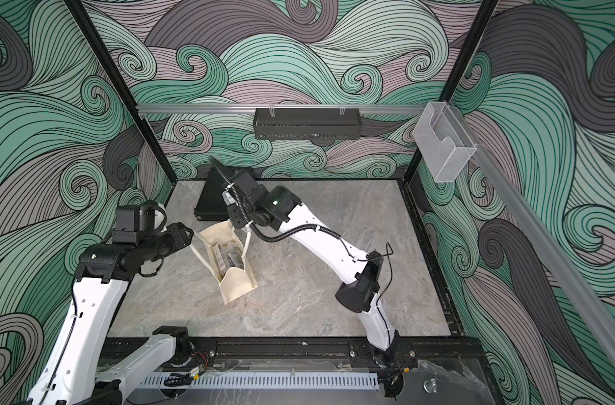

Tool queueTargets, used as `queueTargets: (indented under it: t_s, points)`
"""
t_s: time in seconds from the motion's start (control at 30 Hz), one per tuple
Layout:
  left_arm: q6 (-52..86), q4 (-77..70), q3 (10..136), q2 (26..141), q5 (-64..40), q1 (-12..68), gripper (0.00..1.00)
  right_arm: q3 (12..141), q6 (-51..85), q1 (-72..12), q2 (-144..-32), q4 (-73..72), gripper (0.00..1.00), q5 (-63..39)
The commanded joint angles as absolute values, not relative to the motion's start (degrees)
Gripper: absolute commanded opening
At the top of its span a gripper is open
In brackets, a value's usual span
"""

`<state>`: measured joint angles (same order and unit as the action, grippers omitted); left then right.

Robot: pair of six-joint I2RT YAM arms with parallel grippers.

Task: Put the compass set into the canvas bag
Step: Place the compass set in the canvas bag.

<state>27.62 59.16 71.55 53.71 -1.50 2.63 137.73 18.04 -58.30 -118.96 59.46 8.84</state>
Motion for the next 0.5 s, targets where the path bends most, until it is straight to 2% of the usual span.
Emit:
queueTargets:
  t_s: [0.0,0.47]
  points:
    - [25.66,60.24,71.84,51.72,-0.07,2.2,0.54,137.99,15.87,-60.58,-122.26,61.38,0.46,8.42]
    - [26.15,59.81,70.17,50.62,-3.18,2.2,0.54,146.13,21.06,-61.83,-136.92,64.96,0.46,4.3]
